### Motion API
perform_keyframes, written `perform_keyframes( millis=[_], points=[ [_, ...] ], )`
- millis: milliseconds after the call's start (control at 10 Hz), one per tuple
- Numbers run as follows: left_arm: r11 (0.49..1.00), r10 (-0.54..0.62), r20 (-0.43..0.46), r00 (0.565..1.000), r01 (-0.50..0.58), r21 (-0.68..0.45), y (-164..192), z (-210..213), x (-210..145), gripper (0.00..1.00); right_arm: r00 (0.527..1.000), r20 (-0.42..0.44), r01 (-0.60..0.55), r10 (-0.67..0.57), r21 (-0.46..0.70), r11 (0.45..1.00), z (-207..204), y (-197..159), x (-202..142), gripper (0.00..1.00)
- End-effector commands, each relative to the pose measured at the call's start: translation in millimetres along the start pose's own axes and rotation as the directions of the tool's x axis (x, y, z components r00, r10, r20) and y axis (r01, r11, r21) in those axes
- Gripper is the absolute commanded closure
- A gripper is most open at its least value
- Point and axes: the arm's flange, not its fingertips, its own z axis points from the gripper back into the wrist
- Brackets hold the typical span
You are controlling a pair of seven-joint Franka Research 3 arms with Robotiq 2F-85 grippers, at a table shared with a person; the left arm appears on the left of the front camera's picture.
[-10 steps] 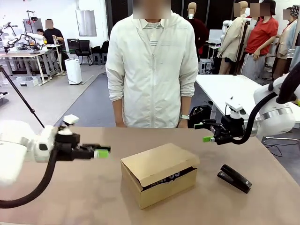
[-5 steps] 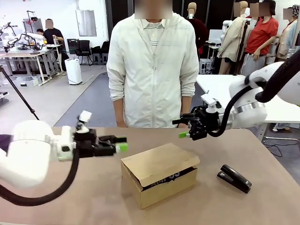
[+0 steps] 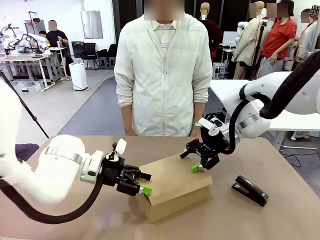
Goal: Pack the items into the box.
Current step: Close the Mailer Box.
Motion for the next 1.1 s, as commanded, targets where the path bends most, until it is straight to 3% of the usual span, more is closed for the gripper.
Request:
perform_keyframes(
  millis=[0, 200, 400, 600, 800, 900, 1000],
  points=[
    [0.998, -0.025, -0.065, 0.998, 0.029, 0.055, 11, -12, 0, 0.0, 0.994, -0.111, 0.018, -0.014, 0.035, 0.999, -8, 6, 3, 0.0],
    [1.0, -0.017, -0.193, 0.981, 0.018, 0.002, 9, -18, -8, 0.0, 0.995, -0.1, 0.023, -0.02, 0.028, 0.999, -5, 9, -2, 0.0],
    [0.999, -0.038, -0.2, 0.979, 0.042, 0.017, 10, -11, -3, 0.0, 1.0, -0.019, 0.016, -0.016, 0.032, 0.999, 2, 8, -3, 0.0],
    [0.993, -0.082, -0.11, 0.99, 0.091, 0.076, 5, 15, 23, 0.0, 0.991, 0.079, 0.105, -0.105, -0.004, 0.994, 16, 14, 16, 0.0],
    [0.991, -0.079, 0.056, 0.995, 0.072, 0.113, -2, 54, 62, 0.0, 0.937, 0.179, 0.313, -0.301, -0.045, 0.949, 41, 33, 51, 0.0],
    [0.994, 0.021, 0.135, 0.991, -0.035, 0.1, -2, 76, 74, 0.0, 0.886, 0.204, 0.433, -0.416, -0.041, 0.901, 55, 45, 62, 0.0],
    [0.978, 0.195, 0.205, 0.959, -0.205, 0.032, -1, 101, 78, 0.0, 0.817, 0.222, 0.542, -0.533, 0.023, 0.84, 73, 60, 65, 0.0]
  ],
)
